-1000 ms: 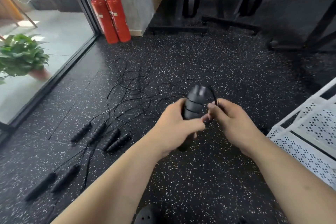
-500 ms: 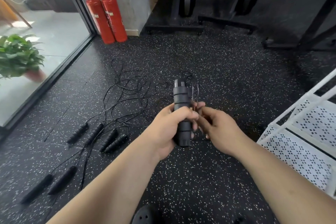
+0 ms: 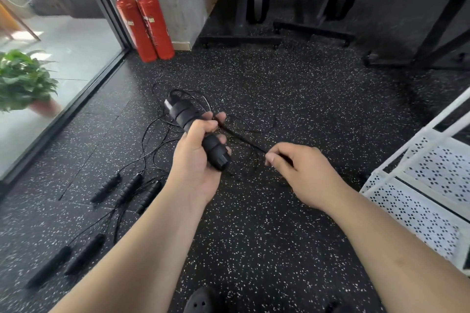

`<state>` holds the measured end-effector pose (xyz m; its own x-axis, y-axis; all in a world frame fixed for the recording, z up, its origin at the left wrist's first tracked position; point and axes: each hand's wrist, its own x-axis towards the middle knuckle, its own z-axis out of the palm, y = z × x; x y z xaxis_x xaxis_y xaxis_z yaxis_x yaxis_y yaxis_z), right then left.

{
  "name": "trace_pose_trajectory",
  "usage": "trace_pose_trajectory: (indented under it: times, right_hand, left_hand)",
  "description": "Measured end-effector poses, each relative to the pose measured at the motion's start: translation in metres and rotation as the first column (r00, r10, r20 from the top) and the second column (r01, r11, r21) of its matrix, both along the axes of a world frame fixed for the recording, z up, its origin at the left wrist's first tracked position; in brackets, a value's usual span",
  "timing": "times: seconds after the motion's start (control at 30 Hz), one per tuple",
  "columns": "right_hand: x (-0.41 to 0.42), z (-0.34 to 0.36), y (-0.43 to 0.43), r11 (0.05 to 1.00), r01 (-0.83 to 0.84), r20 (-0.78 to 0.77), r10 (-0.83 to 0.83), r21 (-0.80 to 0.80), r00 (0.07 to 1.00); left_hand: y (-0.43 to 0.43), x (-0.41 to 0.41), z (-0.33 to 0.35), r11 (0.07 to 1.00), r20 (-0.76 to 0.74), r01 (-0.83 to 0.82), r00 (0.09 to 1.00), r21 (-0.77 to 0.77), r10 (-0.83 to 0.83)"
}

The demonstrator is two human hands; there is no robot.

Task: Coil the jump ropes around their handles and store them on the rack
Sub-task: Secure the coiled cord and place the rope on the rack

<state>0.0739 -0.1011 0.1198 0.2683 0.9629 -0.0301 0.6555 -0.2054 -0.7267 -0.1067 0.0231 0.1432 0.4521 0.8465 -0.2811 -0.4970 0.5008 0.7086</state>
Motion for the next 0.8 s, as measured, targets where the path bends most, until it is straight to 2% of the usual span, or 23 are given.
trace_pose_trajectory:
  times: [0.07, 0.13, 0.23, 0.33, 0.4, 0.47, 0.57, 0.67, 0.8]
  right_hand:
    - [0.0, 0.001, 0.0, 0.992, 0.067, -0.052, -0.062, 0.104, 0.997]
    - [-0.001, 0.002, 0.0, 0.977, 0.114, -0.092, -0.098, 0.181, 0.991]
    - [-0.001, -0.001, 0.001, 0.976, 0.115, -0.048, -0.108, 0.188, 0.993]
    - [0.006, -0.004, -0.001, 0.998, 0.041, -0.021, -0.04, 0.057, 0.999]
    - [0.011, -0.001, -0.005, 0.998, 0.008, -0.037, -0.01, -0.06, 0.999]
    - [0.018, 0.001, -0.009, 0.991, 0.019, 0.013, -0.017, -0.131, 1.0]
    - [0.027, 0.005, -0.013, 0.996, 0.08, 0.01, -0.079, -0.043, 0.997]
    - [0.023, 0.013, -0.011, 0.987, 0.118, -0.07, -0.11, 0.112, 0.991]
    - [0.011, 0.017, -0.006, 0.988, 0.056, -0.031, -0.052, 0.141, 0.998]
  left_hand:
    - [-0.009, 0.0, 0.0, 0.987, -0.05, 0.154, 0.987, 0.04, -0.152]
    - [-0.024, 0.004, -0.003, 0.941, -0.104, 0.337, 0.937, 0.03, -0.333]
    - [-0.038, 0.012, -0.01, 0.862, -0.101, 0.5, 0.865, 0.082, -0.492]
    - [-0.031, 0.013, -0.007, 0.876, -0.072, 0.473, 0.881, 0.093, -0.468]
    - [-0.016, 0.007, -0.001, 0.915, 0.006, 0.39, 0.92, 0.101, -0.392]
    - [0.003, -0.005, 0.005, 0.96, 0.111, 0.262, 0.956, 0.102, -0.273]
    - [0.022, -0.018, 0.006, 0.989, 0.151, 0.134, 0.978, 0.06, -0.141]
    - [0.012, -0.015, 0.0, 0.976, 0.076, 0.219, 0.973, -0.01, -0.217]
    - [-0.021, 0.004, -0.009, 0.898, -0.02, 0.437, 0.899, -0.045, -0.438]
